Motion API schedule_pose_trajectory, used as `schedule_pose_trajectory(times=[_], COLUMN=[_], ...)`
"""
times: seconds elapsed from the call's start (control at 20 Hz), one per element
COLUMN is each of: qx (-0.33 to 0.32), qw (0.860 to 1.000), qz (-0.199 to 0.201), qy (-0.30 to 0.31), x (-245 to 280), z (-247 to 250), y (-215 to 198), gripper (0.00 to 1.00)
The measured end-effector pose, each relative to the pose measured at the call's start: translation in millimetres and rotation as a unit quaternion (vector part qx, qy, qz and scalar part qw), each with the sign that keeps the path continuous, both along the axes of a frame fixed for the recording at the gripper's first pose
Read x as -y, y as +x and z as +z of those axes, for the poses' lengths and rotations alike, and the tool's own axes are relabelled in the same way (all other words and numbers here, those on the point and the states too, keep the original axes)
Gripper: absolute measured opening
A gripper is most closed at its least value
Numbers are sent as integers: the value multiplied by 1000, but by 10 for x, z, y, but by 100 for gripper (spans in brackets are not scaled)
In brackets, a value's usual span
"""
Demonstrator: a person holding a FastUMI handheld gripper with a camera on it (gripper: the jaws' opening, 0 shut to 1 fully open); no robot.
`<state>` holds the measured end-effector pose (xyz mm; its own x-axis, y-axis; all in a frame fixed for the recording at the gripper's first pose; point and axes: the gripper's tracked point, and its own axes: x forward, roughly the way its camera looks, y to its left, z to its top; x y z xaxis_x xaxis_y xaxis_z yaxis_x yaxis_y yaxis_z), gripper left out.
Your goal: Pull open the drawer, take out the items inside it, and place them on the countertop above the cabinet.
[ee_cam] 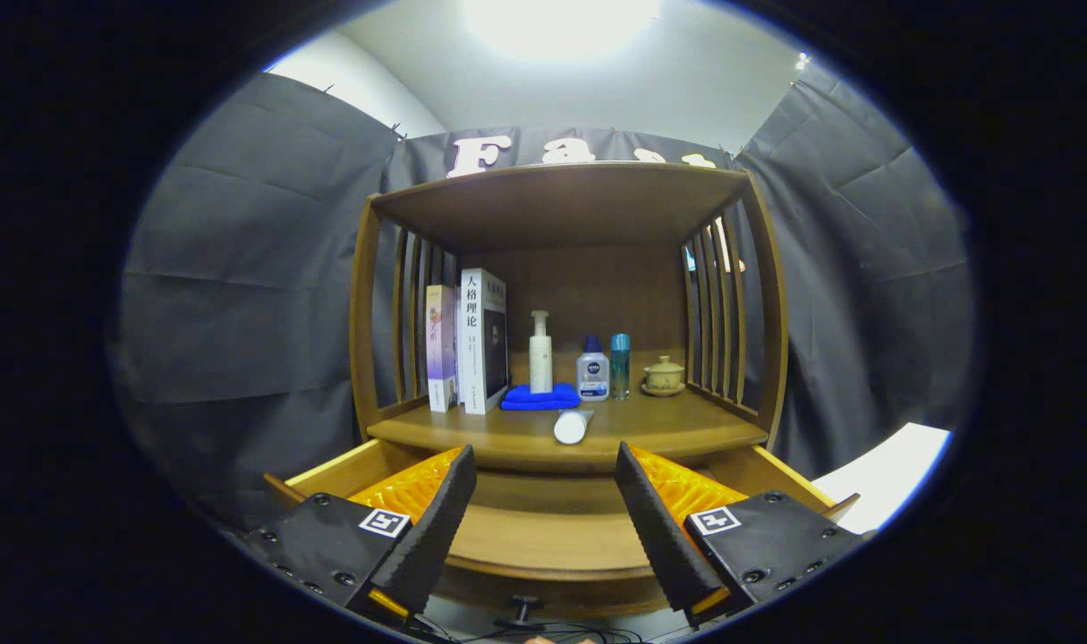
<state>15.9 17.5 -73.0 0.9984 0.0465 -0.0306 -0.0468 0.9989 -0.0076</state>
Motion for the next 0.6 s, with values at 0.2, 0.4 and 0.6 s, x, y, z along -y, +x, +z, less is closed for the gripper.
schedule_pose_trajectory(times=[0.2,0.4,0.6], qx=[0,6,-5], qw=[1000,1000,1000], qz=[-1,-14,-25], qy=[13,-6,-10], x=[-29,70,141], z=[-193,-355,-528], y=[-189,-280,-335], gripper=[98,98,98])
